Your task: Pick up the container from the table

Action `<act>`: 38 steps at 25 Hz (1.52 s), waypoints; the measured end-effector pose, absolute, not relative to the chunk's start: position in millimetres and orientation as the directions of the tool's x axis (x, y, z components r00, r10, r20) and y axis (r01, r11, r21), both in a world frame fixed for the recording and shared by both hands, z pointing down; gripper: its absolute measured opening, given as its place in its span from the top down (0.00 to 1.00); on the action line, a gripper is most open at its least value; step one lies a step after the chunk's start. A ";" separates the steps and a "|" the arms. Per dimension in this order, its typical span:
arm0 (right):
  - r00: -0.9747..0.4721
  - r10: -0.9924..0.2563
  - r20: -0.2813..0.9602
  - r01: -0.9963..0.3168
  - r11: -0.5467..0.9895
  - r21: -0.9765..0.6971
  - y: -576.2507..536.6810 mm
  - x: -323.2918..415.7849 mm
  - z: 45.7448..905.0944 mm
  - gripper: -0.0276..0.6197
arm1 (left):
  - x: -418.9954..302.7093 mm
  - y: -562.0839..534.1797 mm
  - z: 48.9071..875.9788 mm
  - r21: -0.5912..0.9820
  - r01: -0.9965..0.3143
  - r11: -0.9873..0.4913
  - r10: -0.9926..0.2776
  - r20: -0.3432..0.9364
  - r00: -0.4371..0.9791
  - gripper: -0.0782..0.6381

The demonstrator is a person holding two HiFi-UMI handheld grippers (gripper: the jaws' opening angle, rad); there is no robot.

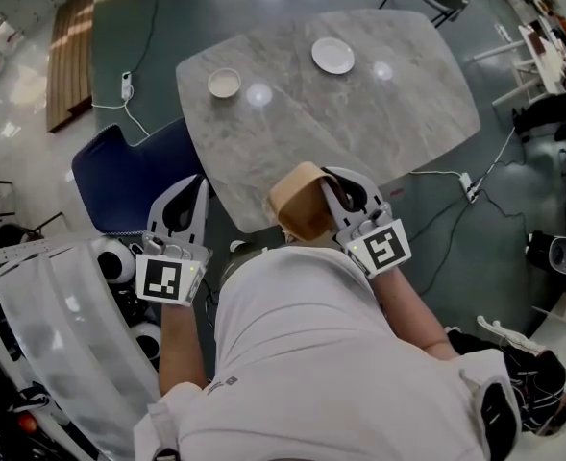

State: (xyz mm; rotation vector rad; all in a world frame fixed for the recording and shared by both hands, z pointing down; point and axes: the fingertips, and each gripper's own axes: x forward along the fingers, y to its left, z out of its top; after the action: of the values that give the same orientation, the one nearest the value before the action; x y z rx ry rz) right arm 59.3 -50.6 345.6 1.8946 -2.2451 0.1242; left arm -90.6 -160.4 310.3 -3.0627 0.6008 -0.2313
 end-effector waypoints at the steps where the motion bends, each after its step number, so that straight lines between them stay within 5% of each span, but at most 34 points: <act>1: -0.151 -0.967 0.203 -0.984 0.168 0.066 -50.0 61.2 345.4 0.94 | -90.5 -160.1 311.0 -0.042 -0.373 -0.927 -0.375 0.144 0.916 0.89; 38: -0.173 -0.959 0.224 -0.983 0.181 0.016 -52.2 79.4 360.9 0.94 | -86.5 -148.0 325.6 -0.018 -0.445 -0.896 -0.440 0.188 0.878 0.89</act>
State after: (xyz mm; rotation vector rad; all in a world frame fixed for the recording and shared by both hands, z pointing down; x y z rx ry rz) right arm 79.4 -52.2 360.9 1.8902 -2.2661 0.1960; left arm -86.5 -148.0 325.6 -3.0697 0.7228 -0.2977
